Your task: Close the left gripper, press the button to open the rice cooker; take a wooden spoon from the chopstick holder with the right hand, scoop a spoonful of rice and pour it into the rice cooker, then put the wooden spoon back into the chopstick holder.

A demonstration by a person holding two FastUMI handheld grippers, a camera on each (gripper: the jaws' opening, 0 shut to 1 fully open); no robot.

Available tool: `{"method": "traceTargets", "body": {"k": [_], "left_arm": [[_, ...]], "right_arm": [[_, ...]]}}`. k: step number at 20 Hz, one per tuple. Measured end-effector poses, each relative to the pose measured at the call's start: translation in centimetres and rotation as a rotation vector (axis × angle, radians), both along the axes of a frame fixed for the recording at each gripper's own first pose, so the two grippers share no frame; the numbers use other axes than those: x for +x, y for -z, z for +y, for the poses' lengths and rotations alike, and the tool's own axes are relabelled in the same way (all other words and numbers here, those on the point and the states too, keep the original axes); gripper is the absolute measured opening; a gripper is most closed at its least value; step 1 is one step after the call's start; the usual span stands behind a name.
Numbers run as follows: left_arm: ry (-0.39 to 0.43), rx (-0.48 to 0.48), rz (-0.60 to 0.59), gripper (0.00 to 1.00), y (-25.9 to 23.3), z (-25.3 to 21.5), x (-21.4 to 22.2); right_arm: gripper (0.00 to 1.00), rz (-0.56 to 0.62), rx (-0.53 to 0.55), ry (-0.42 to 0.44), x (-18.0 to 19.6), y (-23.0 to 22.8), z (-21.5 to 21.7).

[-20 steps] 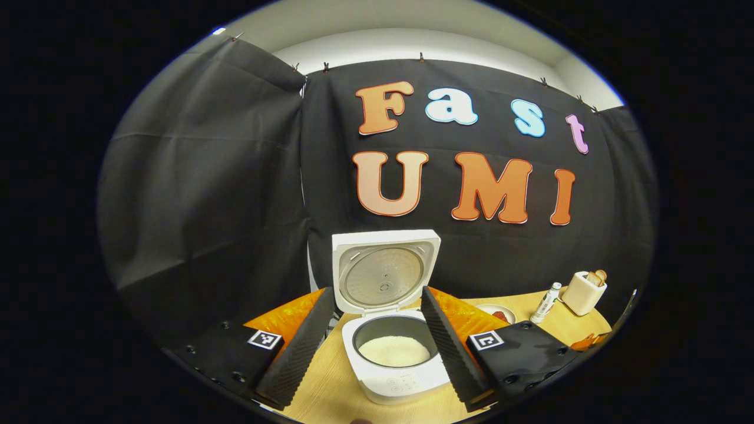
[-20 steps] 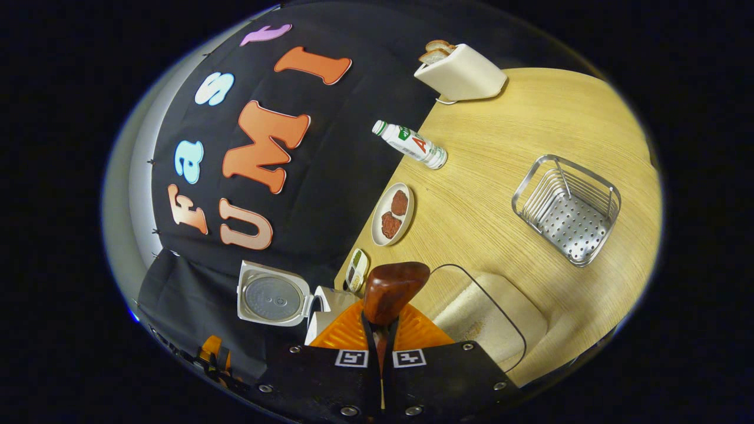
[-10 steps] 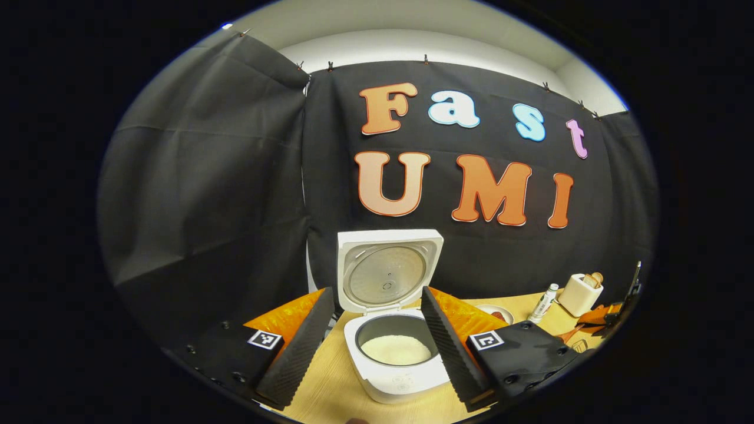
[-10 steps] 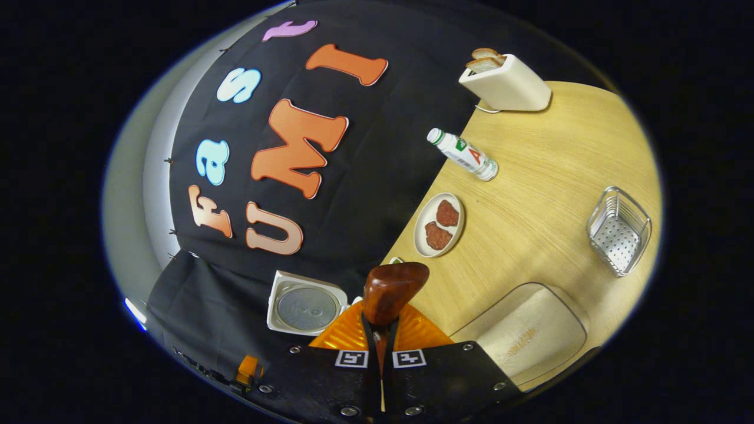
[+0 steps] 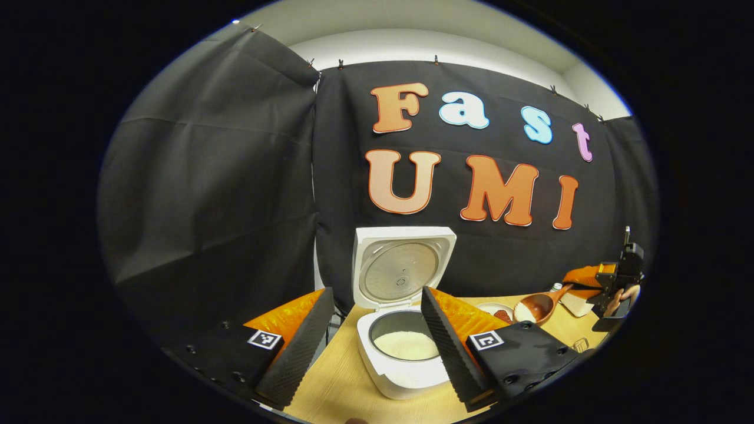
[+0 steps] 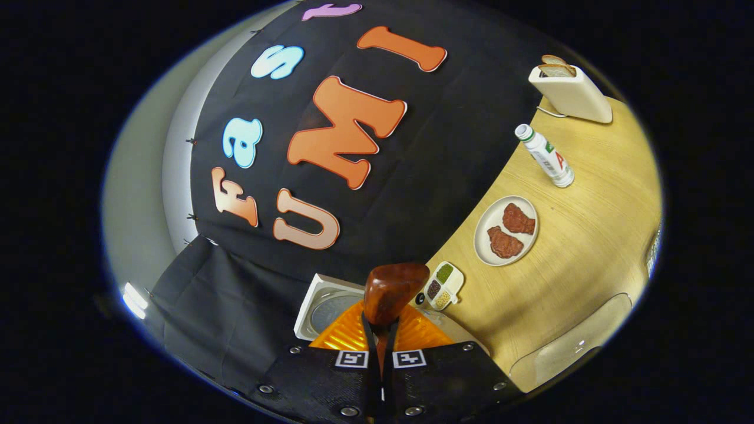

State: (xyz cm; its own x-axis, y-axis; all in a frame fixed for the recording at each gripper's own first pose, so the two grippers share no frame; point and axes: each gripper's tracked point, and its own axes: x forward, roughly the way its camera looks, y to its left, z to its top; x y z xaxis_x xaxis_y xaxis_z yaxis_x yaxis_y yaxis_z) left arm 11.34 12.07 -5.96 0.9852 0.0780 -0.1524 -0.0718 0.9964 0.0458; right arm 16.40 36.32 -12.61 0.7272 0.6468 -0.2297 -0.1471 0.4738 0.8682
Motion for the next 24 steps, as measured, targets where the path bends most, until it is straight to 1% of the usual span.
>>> {"method": "traceTargets", "body": {"k": [4,7,12,15,17,24], "left_arm": [[-0.017,-0.008,0.005,1.0,0.2,1.2,-0.7],[-0.032,-0.003,0.015,1.0,0.5,2.3,-1.3],[-0.052,0.002,0.026,1.0,1.0,3.3,-2.4],[-0.059,0.006,0.033,1.0,1.3,3.8,-2.8],[-0.063,0.005,0.036,1.0,1.3,4.1,-3.0],[-0.077,-0.008,0.041,1.0,2.0,4.5,-3.0]], "right_arm": [[0.01,-0.055,-0.045,-0.035,1.1,-1.3,4.4],[0.01,-0.087,-0.075,-0.072,1.2,-1.8,8.0],[0.01,-0.158,-0.178,-0.121,1.6,-1.3,12.8],[0.01,-0.238,-0.271,-0.14,1.7,-1.4,14.9],[0.01,-0.278,-0.312,-0.156,1.6,-1.7,16.1],[0.01,-0.381,-0.384,-0.176,1.5,-3.4,17.8]]}}
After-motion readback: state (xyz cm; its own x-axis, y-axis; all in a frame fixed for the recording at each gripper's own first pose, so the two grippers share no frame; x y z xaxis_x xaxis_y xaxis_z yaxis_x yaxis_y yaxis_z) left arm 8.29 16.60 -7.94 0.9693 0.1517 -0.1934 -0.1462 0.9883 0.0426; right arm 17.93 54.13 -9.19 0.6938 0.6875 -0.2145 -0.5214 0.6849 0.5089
